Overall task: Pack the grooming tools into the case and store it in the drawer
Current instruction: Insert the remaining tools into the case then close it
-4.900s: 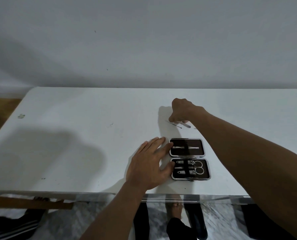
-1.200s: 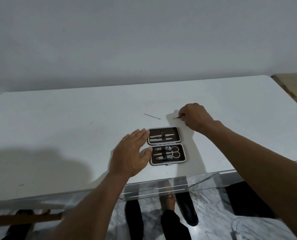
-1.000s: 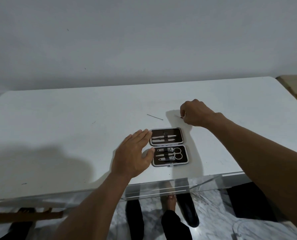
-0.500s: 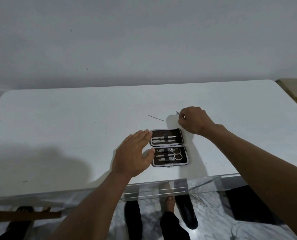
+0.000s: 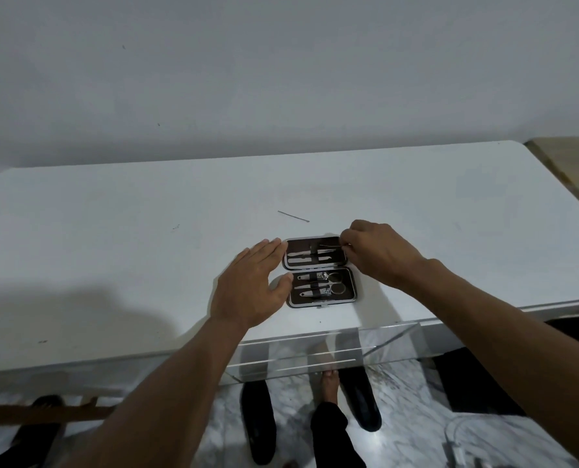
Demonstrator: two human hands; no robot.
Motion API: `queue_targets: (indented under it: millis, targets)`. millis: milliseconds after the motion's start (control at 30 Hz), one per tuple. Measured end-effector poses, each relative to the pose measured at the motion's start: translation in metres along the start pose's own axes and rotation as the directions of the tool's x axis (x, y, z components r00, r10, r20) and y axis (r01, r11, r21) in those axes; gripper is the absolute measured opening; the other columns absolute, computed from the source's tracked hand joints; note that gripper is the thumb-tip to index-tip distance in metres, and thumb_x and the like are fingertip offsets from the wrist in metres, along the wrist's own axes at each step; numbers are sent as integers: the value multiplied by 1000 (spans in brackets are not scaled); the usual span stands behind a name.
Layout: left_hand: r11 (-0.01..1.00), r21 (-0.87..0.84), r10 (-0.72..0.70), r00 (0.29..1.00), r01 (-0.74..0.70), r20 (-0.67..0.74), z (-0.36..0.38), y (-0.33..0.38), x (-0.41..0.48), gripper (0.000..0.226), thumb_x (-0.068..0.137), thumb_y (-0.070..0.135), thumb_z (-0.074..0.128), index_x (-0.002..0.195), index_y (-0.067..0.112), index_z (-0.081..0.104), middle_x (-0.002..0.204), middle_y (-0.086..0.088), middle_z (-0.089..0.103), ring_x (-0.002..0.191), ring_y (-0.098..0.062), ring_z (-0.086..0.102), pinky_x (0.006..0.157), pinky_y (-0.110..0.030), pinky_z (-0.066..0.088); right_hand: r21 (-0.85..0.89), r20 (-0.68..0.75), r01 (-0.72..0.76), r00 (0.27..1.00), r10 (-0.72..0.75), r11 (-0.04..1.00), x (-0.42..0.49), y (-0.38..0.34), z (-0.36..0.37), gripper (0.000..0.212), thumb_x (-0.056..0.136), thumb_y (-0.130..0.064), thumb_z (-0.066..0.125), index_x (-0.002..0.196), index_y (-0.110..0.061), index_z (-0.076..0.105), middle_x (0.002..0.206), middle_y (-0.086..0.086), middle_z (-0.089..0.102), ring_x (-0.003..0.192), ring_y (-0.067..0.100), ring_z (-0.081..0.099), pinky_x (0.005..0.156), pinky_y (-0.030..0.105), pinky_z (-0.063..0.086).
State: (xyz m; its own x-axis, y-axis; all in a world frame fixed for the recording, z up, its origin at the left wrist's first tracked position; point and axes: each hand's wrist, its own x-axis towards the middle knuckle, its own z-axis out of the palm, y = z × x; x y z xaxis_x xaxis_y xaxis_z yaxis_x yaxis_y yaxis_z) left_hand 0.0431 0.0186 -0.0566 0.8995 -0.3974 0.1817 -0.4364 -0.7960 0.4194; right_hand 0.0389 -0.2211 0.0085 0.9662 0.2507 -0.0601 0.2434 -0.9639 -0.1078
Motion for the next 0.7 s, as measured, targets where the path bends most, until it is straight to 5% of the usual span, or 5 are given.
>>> queue_targets:
  millis: [400, 700]
  targets:
    - [1000, 8, -6, 1000, 6, -1, -1, 1, 0, 59, 88, 47, 43, 145, 30, 38, 149, 13, 38, 140, -1, 26, 112, -20, 12, -108, 19, 59, 998, -58, 992, 0, 8, -2, 28, 84, 2, 50, 102, -14, 65, 87, 10, 60, 76, 35, 59, 62, 36, 44]
    - [1000, 0, -12, 1000, 12, -5, 0, 0, 1, 61, 87, 49, 40, 144, 31, 39, 149, 14, 38, 139, 0, 26, 112, -19, 10, -83, 19, 63, 998, -61, 995, 12, 7, -1, 39, 83, 6, 46, 111, -12, 64, 97, 11, 60, 86, 35, 60, 70, 39, 50]
